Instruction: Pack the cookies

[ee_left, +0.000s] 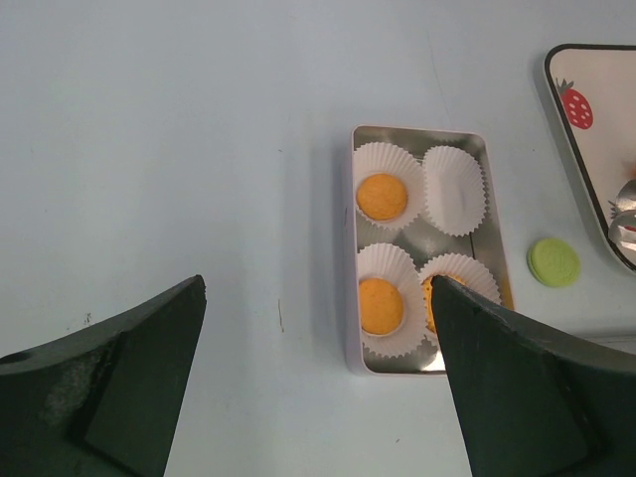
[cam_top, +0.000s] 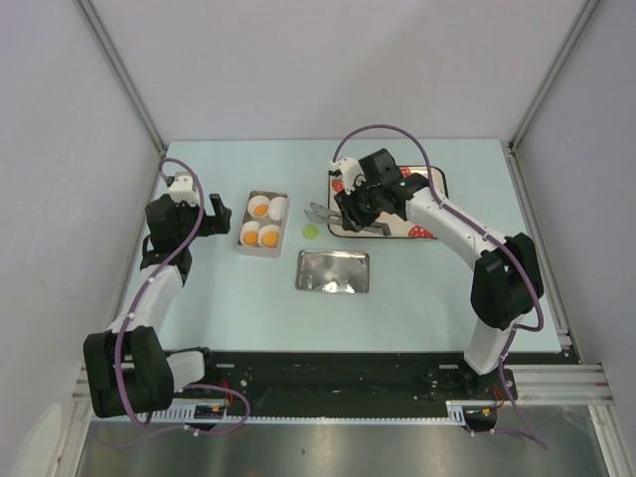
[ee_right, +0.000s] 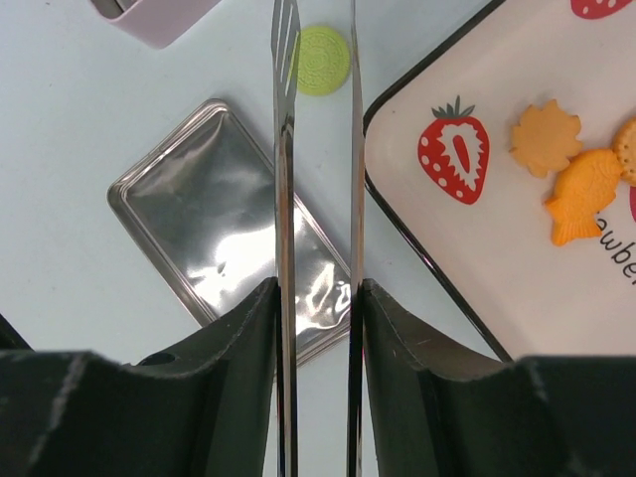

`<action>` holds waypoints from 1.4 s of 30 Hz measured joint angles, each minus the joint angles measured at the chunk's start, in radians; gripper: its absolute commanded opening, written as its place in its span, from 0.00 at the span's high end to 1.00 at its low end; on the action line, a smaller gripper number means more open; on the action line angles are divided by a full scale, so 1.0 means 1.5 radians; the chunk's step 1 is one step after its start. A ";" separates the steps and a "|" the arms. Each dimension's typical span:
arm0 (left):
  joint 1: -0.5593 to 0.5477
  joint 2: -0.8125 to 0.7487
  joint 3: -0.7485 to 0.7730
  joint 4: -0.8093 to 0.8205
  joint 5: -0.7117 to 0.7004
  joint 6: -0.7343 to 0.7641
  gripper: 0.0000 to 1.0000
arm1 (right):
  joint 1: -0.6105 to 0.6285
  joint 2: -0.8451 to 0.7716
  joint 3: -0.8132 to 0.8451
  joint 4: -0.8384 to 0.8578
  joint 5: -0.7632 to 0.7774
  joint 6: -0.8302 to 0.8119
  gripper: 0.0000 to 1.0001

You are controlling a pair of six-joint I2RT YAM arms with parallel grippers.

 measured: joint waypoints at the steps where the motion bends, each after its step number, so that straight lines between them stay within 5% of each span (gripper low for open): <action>1: 0.000 0.000 -0.001 0.000 0.000 0.000 0.00 | -0.002 -0.001 -0.002 0.001 -0.003 -0.001 0.57; 16: 0.000 0.000 -0.003 0.004 0.000 0.000 0.00 | -0.008 -0.001 -0.027 -0.001 -0.026 -0.009 0.45; 42: 0.000 0.000 -0.003 0.005 0.000 0.000 0.00 | 0.006 0.060 -0.027 0.010 -0.013 -0.014 0.44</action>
